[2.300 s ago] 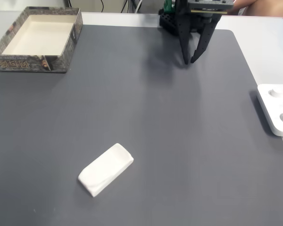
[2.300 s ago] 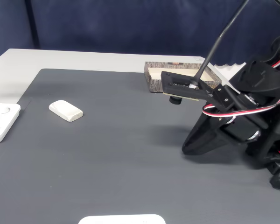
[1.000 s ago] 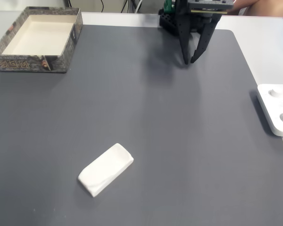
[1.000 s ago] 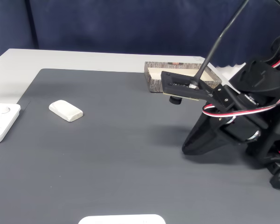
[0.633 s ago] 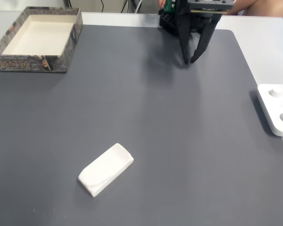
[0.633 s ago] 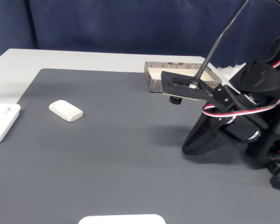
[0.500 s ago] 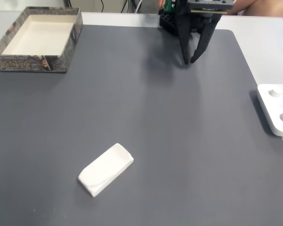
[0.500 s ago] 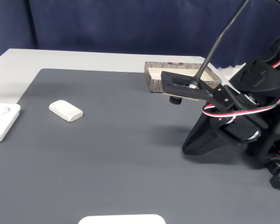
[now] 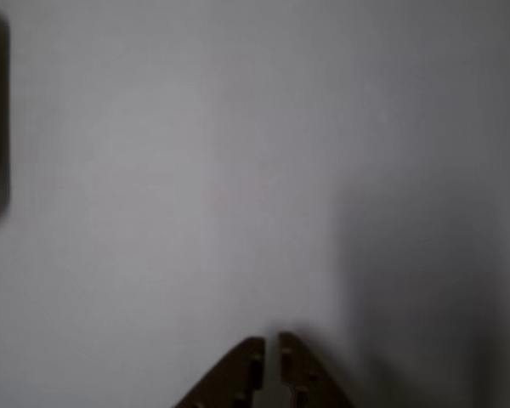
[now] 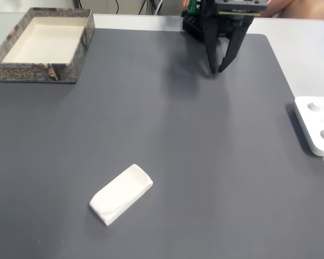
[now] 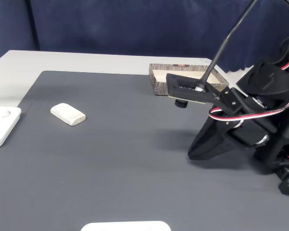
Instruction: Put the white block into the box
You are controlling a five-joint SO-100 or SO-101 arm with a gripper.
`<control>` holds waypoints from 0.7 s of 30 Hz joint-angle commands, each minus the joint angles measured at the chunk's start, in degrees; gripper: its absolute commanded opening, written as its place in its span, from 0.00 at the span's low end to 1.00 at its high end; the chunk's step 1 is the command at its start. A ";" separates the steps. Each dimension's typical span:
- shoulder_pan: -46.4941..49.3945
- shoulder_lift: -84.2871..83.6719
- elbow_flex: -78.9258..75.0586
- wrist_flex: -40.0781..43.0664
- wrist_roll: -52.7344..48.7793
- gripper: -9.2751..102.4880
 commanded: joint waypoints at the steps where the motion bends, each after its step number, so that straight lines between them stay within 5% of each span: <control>1: -0.97 -0.44 -1.23 -0.09 -0.79 0.07; 21: 6.50 -40.08 -33.93 1.85 -3.16 0.07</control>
